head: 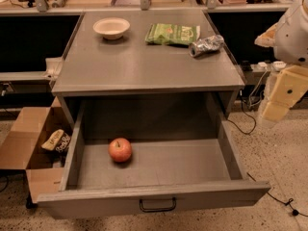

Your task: Pick apple from top drawer and place on counter

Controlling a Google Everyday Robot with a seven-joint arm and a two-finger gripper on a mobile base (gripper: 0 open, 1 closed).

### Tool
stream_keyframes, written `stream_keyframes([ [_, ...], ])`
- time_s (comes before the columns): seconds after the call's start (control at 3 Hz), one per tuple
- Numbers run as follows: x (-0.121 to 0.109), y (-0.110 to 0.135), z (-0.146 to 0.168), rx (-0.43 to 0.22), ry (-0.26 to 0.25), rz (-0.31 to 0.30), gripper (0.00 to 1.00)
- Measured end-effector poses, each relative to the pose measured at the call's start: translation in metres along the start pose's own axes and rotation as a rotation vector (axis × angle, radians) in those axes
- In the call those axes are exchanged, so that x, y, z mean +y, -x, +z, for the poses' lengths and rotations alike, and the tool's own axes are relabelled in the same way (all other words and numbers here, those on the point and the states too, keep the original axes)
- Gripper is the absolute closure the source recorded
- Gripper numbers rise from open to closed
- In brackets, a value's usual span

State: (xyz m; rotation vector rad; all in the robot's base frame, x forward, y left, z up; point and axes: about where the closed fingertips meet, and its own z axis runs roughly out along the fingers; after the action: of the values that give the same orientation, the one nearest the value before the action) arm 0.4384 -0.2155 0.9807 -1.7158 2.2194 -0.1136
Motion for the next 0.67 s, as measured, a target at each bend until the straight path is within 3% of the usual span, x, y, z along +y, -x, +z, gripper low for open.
stream_keyframes([
  [0.33,0.000,0.000,0.000,0.000,0.000,0.000,0.00],
  [0.67,0.014,0.025,0.023,-0.074,0.057,-0.060,0.00],
])
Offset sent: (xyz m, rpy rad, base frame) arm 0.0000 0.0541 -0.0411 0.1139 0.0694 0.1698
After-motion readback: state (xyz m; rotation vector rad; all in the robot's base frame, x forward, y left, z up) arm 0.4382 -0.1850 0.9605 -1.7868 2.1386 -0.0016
